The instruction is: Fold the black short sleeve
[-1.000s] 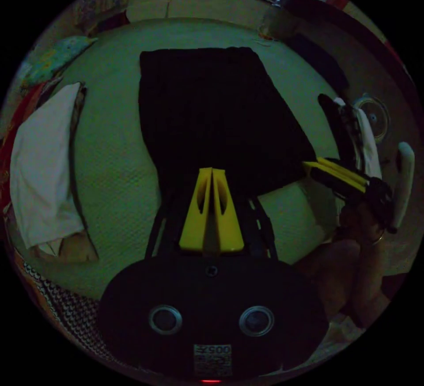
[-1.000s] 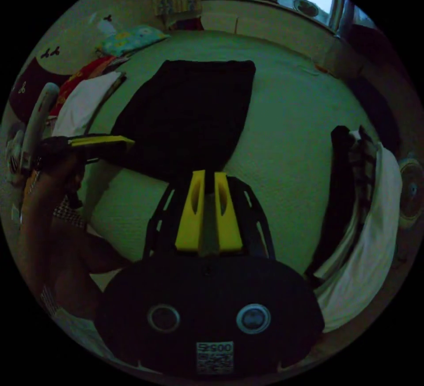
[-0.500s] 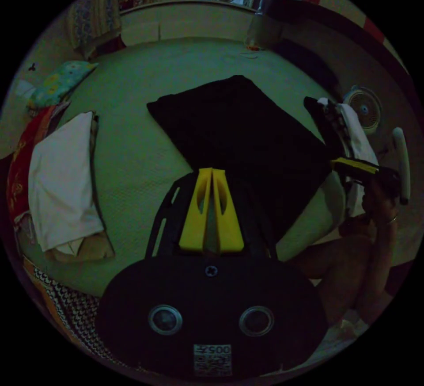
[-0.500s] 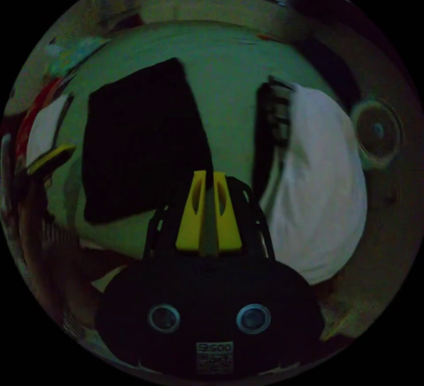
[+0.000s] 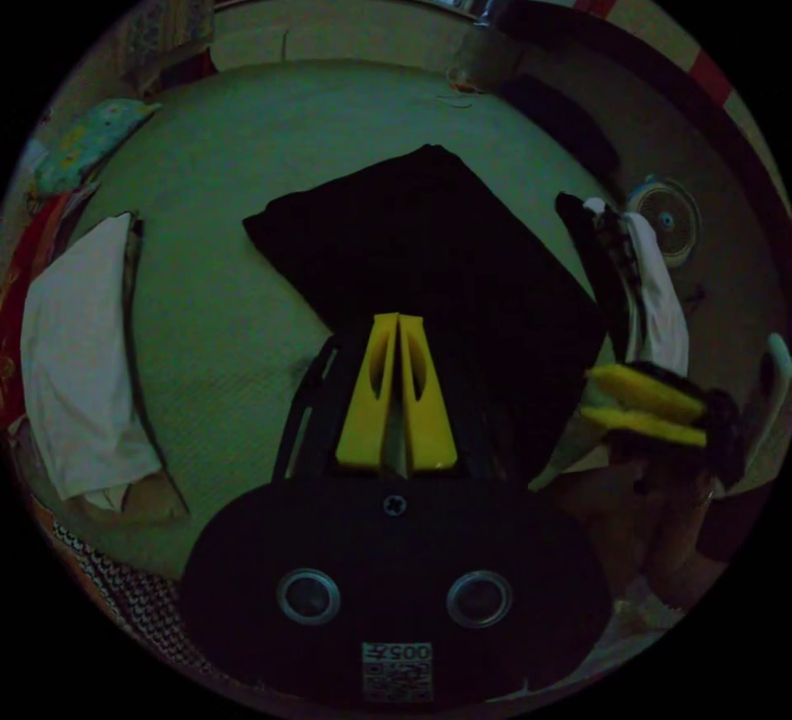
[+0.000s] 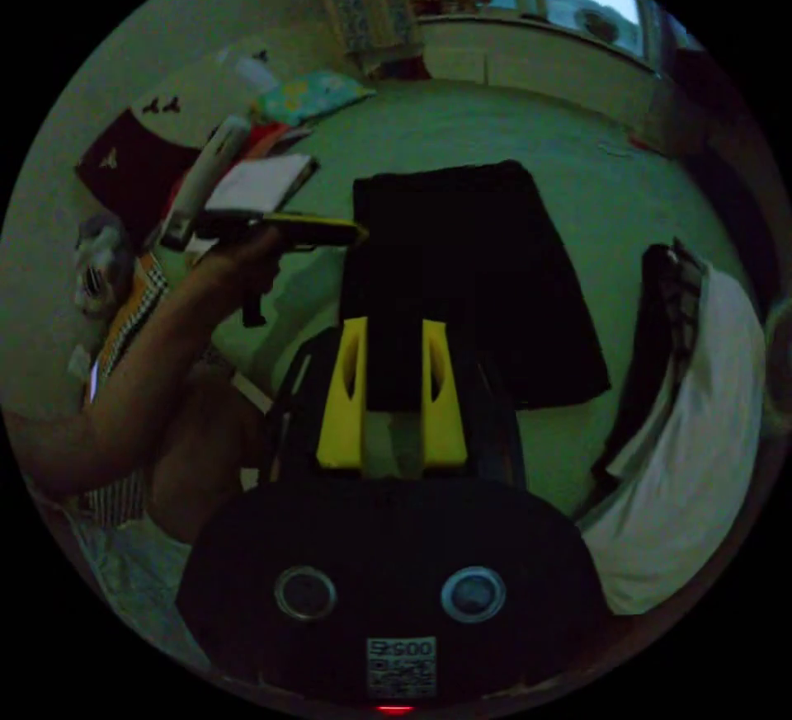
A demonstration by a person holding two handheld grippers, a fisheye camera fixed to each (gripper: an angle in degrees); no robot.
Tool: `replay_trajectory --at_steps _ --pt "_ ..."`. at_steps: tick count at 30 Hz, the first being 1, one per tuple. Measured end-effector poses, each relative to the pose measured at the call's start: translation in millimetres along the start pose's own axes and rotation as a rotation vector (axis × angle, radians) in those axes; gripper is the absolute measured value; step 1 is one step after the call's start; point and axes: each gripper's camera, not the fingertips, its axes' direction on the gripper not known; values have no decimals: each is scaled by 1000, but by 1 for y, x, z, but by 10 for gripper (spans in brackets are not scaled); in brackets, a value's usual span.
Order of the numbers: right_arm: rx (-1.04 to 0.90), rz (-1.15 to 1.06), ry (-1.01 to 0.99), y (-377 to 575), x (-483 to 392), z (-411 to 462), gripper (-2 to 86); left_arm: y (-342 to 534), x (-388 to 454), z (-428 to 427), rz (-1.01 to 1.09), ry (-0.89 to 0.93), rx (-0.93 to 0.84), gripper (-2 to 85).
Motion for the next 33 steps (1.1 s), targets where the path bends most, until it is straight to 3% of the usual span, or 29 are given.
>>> replay_trajectory --at_steps 4,9,17,21,25,33 --pt "-102 -44 74 -9 -28 24 72 -22 4 21 -5 8 -15 41" --pt "-165 -11 208 -16 -47 44 63 -41 -2 33 -56 -130 49 76" --pt "-112 24 118 -16 -52 35 -10 -60 -31 39 -109 -118 33 81" --pt "-60 54 63 -13 -52 27 -17 -73 -38 29 -103 -156 63 87" --pt "-71 63 48 -10 -56 31 -17 -98 -57 49 -90 -183 -26 108" --pt "-95 22 86 -12 -80 43 -17 -129 -95 86 -151 -110 -25 117"
